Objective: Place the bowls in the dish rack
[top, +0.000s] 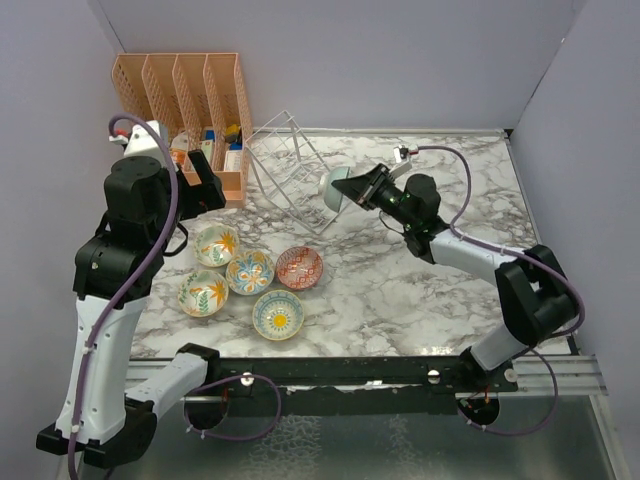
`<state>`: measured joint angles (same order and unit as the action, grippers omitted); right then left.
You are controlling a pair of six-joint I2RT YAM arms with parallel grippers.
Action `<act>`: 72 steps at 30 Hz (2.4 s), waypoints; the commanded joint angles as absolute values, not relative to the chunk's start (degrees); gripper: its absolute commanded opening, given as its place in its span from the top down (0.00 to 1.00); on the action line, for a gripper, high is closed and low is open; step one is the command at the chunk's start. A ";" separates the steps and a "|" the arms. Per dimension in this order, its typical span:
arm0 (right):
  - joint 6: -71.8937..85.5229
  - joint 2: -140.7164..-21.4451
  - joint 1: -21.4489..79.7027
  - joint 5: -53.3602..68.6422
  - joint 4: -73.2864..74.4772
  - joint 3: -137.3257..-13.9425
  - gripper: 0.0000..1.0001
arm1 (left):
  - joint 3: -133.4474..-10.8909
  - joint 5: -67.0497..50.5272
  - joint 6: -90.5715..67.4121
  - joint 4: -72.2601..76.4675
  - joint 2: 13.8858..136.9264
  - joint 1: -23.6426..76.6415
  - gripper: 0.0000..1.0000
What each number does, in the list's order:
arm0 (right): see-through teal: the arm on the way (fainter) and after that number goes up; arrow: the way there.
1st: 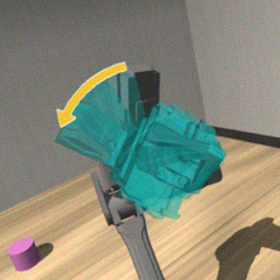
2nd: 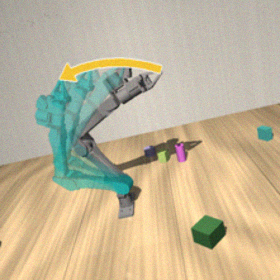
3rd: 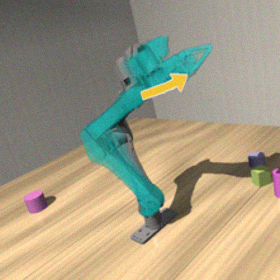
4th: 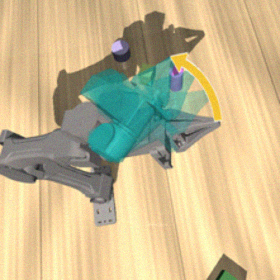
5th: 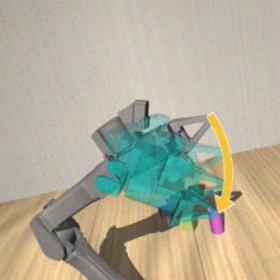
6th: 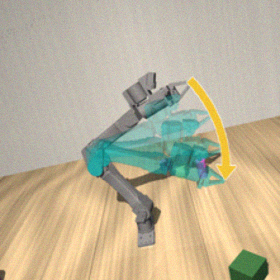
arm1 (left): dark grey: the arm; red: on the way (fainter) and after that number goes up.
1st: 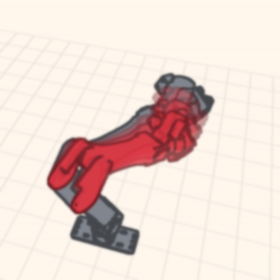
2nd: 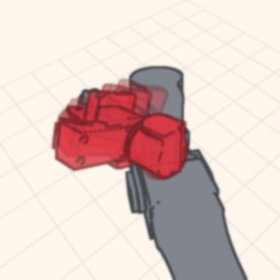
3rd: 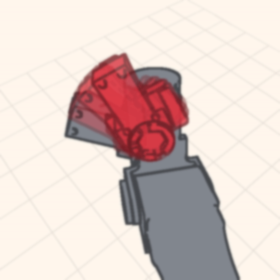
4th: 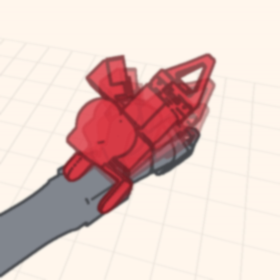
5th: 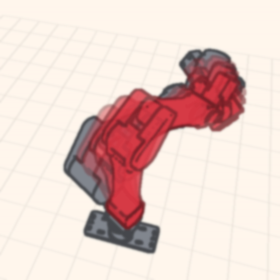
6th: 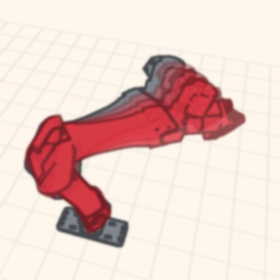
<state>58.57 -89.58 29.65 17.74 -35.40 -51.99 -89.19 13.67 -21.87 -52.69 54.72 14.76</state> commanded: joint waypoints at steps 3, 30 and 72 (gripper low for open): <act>68.75 -95.99 29.53 10.03 -62.31 -52.22 0.99 | -90.45 12.56 -20.64 -54.16 56.17 15.02 0.02; 86.76 -120.74 36.47 -11.37 -89.85 -51.90 0.99 | -89.86 9.24 -17.03 -55.73 57.68 14.96 0.02; 89.85 -129.09 34.73 -7.83 -91.48 -51.51 0.68 | -87.58 8.27 -17.58 -54.33 57.49 15.53 0.02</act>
